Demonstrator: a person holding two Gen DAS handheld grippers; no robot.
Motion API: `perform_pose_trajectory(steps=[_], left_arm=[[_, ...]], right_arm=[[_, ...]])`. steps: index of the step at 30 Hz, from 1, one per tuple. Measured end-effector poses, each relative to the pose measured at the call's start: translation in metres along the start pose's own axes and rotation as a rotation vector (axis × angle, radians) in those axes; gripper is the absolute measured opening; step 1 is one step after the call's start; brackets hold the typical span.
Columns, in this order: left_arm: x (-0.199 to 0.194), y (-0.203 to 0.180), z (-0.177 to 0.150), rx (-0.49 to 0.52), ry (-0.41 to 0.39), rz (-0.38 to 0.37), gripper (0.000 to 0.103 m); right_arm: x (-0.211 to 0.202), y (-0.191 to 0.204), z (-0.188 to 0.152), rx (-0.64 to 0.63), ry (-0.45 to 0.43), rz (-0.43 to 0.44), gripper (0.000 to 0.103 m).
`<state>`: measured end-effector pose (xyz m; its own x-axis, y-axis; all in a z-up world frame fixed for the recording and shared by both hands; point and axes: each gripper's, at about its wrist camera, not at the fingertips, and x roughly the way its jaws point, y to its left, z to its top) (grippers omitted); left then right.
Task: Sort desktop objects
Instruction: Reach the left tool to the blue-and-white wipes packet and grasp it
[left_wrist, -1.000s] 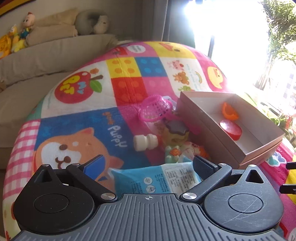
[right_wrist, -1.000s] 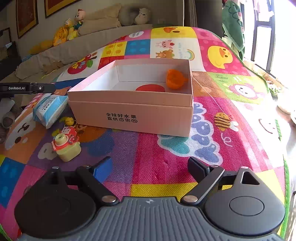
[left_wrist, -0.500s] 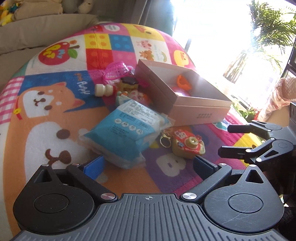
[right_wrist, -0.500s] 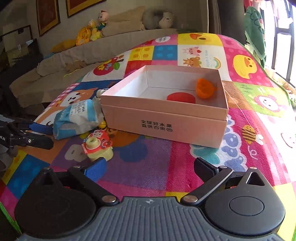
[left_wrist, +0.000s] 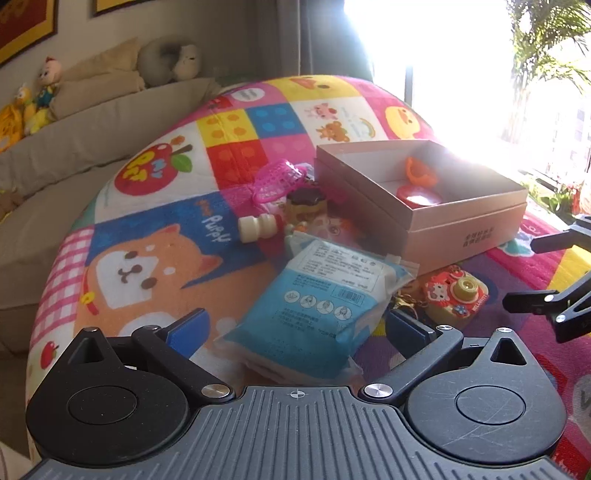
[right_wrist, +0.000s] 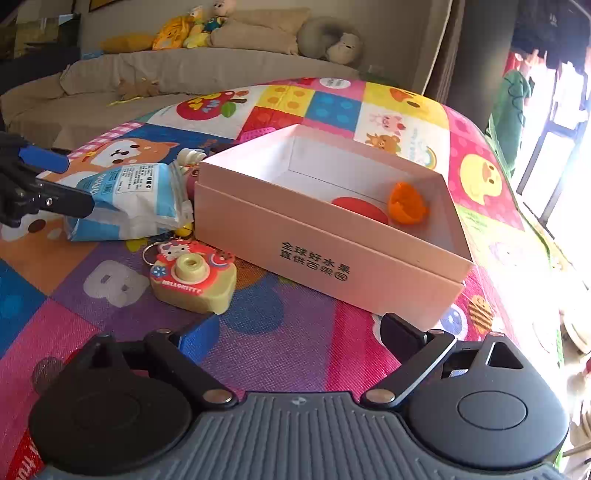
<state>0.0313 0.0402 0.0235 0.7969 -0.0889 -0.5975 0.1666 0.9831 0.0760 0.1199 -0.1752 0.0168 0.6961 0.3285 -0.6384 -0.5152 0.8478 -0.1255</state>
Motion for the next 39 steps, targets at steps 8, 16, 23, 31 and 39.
perform_pose_trajectory(steps=[8, 16, 23, 31, 39], left_arm=[[0.024, -0.014, 0.007, 0.027, 0.009, -0.022, 0.092], [0.0, -0.017, -0.007, -0.062, 0.024, 0.03, 0.064], [-0.021, -0.007, -0.032, -0.221, 0.044, 0.146, 0.074], [-0.021, -0.001, -0.034, -0.255, 0.039, 0.114, 0.088], [-0.019, -0.003, -0.032, -0.253, 0.044, 0.116, 0.089]], right_arm=[[0.002, -0.03, -0.011, 0.151, 0.055, 0.077, 0.102], [0.002, -0.027, -0.012, 0.138, 0.058, 0.083, 0.103], [0.001, -0.002, -0.003, 0.08, 0.037, 0.15, 0.103], [0.019, 0.054, 0.02, -0.022, 0.014, 0.224, 0.083], [0.022, 0.049, 0.026, 0.004, 0.013, 0.203, 0.056]])
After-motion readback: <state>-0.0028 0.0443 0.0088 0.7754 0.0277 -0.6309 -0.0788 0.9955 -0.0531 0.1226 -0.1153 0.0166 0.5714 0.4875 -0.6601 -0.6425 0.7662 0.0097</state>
